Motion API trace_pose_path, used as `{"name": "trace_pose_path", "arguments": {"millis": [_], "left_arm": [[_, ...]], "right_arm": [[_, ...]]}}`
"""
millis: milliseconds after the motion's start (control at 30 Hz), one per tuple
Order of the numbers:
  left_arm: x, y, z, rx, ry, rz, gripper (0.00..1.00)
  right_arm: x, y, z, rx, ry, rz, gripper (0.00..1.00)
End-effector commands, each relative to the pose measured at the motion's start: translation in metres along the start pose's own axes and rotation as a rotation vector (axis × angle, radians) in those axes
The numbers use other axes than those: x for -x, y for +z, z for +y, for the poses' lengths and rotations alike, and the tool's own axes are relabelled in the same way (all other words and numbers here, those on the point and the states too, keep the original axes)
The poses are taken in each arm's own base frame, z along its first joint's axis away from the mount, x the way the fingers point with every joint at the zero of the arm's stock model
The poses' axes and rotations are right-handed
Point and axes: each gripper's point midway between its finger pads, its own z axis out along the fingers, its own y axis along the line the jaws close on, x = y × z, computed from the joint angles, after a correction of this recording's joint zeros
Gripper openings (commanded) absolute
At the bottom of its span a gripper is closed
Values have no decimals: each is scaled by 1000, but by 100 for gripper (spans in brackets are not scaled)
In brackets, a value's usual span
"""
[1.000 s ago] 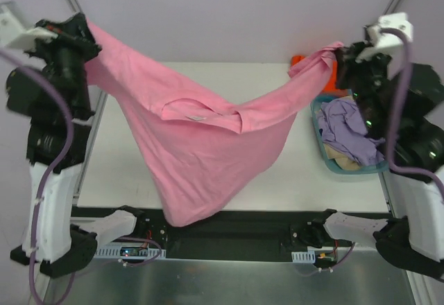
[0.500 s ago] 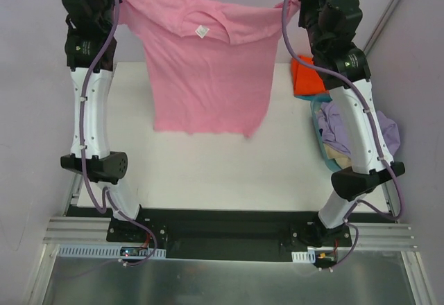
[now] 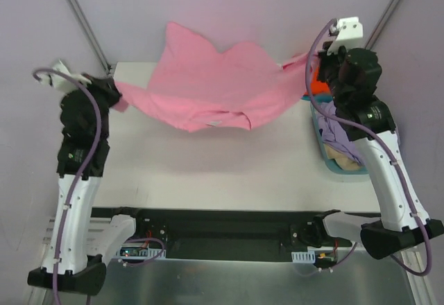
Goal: Fold and stack the t-shirts
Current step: Flatten the tshirt out
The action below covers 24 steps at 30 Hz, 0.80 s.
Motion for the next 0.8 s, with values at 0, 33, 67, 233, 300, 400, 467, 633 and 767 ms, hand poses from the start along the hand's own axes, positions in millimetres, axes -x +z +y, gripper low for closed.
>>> {"name": "trace_pose_path", "arguments": {"millis": [0,33,67,233,300,400,467,633,767], "left_arm": [[-154,-39,73,231,-285,330,0],[-197,-62,85,248,-337,448,0],[-218,-73,91,263,-358,510,0],[-300,-131,109,296,-424,814,24],[-307,-140,104,265,-433,870,56],[-299,-140,94,208,-404,882,99],[-285,-133,86,171,-379,860,99],[-266,-103,69,143,-304,847,99],[-276,-64,37,42,-228,904,99]], "right_arm": [[-135,-3,2,-38,81,412,12],[-167,-13,3,-55,91,535,15],[-189,-19,4,-65,104,618,16],[-268,-49,-3,-202,143,937,34],[-283,-50,-3,-247,146,994,60],[-286,-45,-2,-281,167,1012,85],[-284,-42,4,-249,189,1015,97],[-290,-39,40,-93,245,1002,100],[-310,-47,85,50,311,1056,97]]}}
